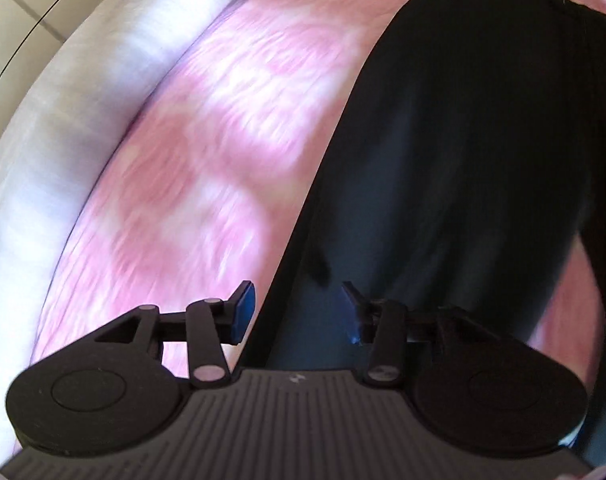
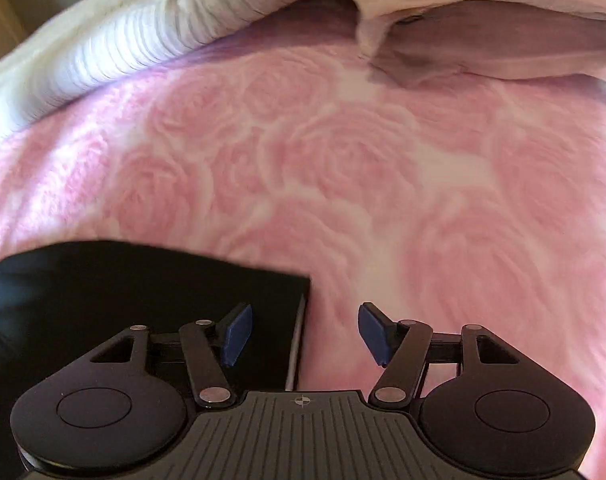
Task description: Fold clothes
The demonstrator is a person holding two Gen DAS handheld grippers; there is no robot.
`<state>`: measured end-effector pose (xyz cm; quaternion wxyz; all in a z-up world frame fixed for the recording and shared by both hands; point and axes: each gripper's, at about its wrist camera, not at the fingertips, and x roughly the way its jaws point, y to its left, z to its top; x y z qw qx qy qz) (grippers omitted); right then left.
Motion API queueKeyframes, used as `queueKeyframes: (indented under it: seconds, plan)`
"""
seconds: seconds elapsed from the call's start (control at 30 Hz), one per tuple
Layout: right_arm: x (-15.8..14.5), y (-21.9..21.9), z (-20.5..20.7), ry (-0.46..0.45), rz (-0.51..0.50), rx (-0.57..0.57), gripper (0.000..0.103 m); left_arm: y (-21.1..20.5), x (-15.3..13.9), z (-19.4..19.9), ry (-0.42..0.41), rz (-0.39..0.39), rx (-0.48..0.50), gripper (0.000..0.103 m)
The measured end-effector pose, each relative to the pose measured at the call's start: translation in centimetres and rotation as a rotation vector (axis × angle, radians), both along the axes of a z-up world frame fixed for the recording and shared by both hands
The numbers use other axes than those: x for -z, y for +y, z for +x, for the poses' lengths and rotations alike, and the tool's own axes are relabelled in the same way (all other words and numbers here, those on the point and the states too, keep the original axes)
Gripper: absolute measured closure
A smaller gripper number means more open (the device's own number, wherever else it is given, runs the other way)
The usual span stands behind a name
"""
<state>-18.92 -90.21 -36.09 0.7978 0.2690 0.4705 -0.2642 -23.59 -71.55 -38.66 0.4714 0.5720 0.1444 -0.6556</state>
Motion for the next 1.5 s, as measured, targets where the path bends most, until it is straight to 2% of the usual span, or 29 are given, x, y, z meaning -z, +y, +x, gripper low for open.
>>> queueKeyframes:
  seconds: [0.1, 0.17, 0.23, 0.37, 0.4, 0.47, 0.6, 0.8, 0.97, 1.07, 1.1, 1.13, 1.17, 1.4, 1.47, 1.5]
  plan:
    - [2.0, -1.4, 0.0, -0.093, 0.085, 0.028, 0.040, -2.1, 2.1, -1.2, 0.000, 0.039, 0.011, 0.059]
    - [2.7, -1.7, -0.1, -0.106, 0.112, 0.051, 0.041, -2.1, 3.2, -1.2, -0.010, 0.062, 0.017, 0.059]
    - [2.7, -1.8, 0.0, -0.089, 0.081, 0.039, 0.055, -1.3, 3.7, -1.8, -0.024, 0.069, 0.028, 0.059]
    - [1.8, -1.5, 1.4, -0.033, 0.004, -0.022, 0.054, 1.3, 2.2, -0.3, -0.006, 0.067, -0.014, 0.057]
    - [1.5, -1.2, 1.8, -0.015, -0.024, -0.039, 0.054, 2.0, 1.8, 0.1, -0.002, 0.067, -0.025, 0.054]
    - [0.3, 0.4, 2.5, 0.013, -0.120, -0.071, 0.054, 4.1, 0.9, 2.4, -0.007, 0.069, -0.067, 0.053]
    - [-1.9, 4.5, 4.0, 0.029, -0.272, -0.138, 0.052, 9.4, -0.3, 10.6, -0.067, 0.081, -0.189, 0.053]
    - [-2.6, 12.6, 7.8, 0.060, -0.232, -0.211, 0.048, 15.5, -0.7, 25.6, -0.189, 0.081, -0.335, 0.053]
    - [-1.2, 19.9, 12.5, 0.114, -0.170, -0.207, 0.045, 16.9, 1.4, 34.9, -0.163, 0.125, -0.328, 0.053]
    - [-0.4, 23.9, 15.6, 0.147, -0.168, -0.237, 0.041, 16.4, 2.8, 37.1, -0.090, 0.187, -0.258, 0.055]
    - [-0.1, 25.0, 16.6, 0.155, -0.167, -0.245, 0.041, 16.5, 3.1, 37.7, -0.055, 0.202, -0.238, 0.066]
    - [0.2, 26.0, 17.5, 0.162, -0.166, -0.252, 0.041, 16.6, 3.4, 38.3, -0.022, 0.215, -0.220, 0.088]
    - [0.3, 27.1, 18.5, 0.165, -0.161, -0.257, 0.041, 16.7, 3.0, 38.7, -0.027, 0.195, -0.235, 0.102]
    - [-0.2, 30.5, 22.9, 0.167, -0.176, -0.342, 0.040, 16.9, -0.2, 41.2, -0.060, 0.055, -0.340, 0.103]
    - [-0.5, 30.8, 23.6, 0.171, -0.180, -0.355, 0.040, 17.0, -1.1, 42.0, -0.069, 0.014, -0.369, 0.096]
    - [-0.8, 31.2, 23.9, 0.172, -0.180, -0.367, 0.040, 17.0, -1.6, 42.4, -0.074, -0.006, -0.384, 0.088]
